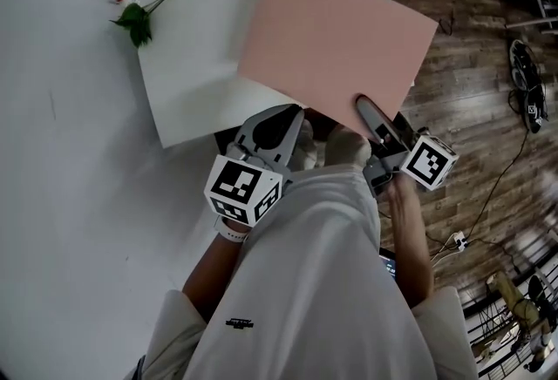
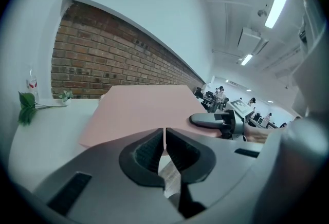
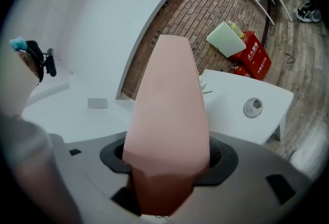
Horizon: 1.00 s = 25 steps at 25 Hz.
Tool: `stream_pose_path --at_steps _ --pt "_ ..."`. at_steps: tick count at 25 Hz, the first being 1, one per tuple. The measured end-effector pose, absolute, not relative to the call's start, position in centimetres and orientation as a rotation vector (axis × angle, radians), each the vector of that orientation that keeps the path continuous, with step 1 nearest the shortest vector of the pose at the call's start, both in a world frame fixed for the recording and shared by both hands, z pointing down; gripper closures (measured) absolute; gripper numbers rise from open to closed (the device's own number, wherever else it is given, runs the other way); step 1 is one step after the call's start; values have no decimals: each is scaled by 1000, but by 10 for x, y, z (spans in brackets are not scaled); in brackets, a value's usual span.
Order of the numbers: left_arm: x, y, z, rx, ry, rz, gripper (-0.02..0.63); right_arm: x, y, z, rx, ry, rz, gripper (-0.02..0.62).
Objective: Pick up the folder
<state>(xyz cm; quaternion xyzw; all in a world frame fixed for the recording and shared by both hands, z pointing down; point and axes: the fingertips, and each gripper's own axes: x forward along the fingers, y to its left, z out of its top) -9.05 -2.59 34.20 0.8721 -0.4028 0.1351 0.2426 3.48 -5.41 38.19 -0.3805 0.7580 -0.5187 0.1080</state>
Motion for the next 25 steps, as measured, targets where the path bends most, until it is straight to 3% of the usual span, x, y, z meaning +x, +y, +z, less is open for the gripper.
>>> stream_pose_path --at_steps 25 --pt "-115 -24 289 2480 -1183 256 575 87 -32 291 -1151 2150 -1277 301"
